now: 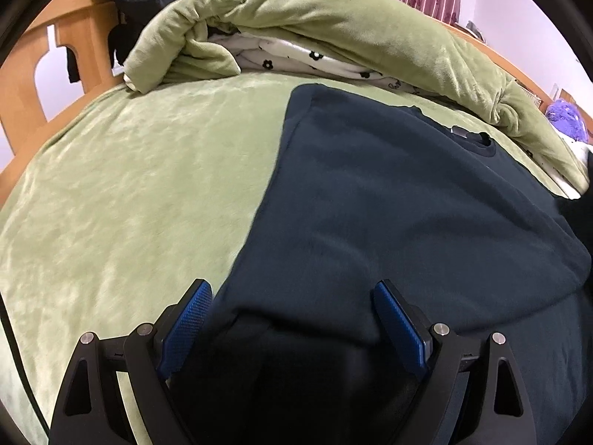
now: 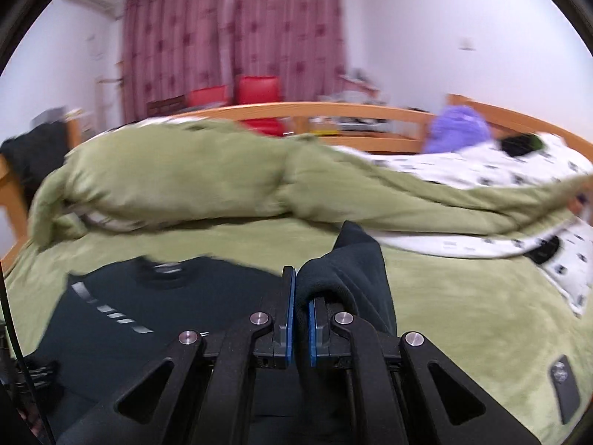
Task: Fold small clothes
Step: 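Fold the grasped sleeve with the right tool across the sweatshirt body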
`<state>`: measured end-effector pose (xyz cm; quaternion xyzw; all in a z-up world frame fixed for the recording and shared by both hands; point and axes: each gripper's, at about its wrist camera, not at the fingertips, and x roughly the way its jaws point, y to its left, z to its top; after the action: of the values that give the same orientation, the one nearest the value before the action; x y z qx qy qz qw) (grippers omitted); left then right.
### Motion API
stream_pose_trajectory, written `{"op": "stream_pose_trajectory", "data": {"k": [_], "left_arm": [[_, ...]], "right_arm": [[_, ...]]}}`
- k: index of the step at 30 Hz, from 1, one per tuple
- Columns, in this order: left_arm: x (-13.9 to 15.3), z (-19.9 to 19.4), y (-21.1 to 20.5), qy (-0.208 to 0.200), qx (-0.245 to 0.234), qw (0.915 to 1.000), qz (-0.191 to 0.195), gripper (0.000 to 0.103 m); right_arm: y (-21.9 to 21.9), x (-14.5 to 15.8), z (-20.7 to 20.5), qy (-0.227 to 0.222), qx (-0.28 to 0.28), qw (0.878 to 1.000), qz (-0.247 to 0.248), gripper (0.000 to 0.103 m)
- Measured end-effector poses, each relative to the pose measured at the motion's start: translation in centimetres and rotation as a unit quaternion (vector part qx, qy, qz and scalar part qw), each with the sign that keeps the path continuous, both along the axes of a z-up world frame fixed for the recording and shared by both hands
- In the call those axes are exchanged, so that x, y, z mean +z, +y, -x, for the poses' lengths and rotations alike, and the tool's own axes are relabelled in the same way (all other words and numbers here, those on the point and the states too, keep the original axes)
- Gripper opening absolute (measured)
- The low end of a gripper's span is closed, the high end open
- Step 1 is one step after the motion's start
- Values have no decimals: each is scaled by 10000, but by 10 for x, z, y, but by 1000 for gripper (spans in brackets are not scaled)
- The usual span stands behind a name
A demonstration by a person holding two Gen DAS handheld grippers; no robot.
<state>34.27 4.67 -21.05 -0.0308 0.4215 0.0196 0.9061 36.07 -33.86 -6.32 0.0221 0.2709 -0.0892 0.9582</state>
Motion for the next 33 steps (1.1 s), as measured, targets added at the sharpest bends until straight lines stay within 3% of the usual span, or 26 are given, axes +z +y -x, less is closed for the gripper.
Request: {"op": "stream_pose_trajectory", "data": {"k": [4,8,11,13,15,19,25,30,33], "left_arm": [[0,12,5,-46,-78,9999,70,89],[-7,10,7,20,-82,9999,136,89],[-10,11,2,1,-67,10000,24,89],[-9,12,0,-4,-77,10000,-44,90],[-10,12,-1,11,-77,9999,-76,90],[-9,13,-2,23,-63,9999,-98,90],[-9,19,-2,41,-39,9999,-109,90],[-9,31,-2,64,-19,9999,-110,90],[-9,35,-4,33,-11,9999,-157,90]], "right_arm": [[74,-42,-13,390,693,9967,177,6],[101,-95,-24,942,960,9908,127,6],[105,-118,-25,1049,965,9898,84,8],[106,-134,-26,1187,945,9884,72,21],[105,-147,-26,1366,967,9859,16,44],[104,-151,-17,1553,1068,9821,11,50],[59,-117,43,1080,1070,9883,-84,55],[-27,-100,83,699,-46,9975,-58,63],[-85,-111,89,940,-620,9915,-656,63]]}}
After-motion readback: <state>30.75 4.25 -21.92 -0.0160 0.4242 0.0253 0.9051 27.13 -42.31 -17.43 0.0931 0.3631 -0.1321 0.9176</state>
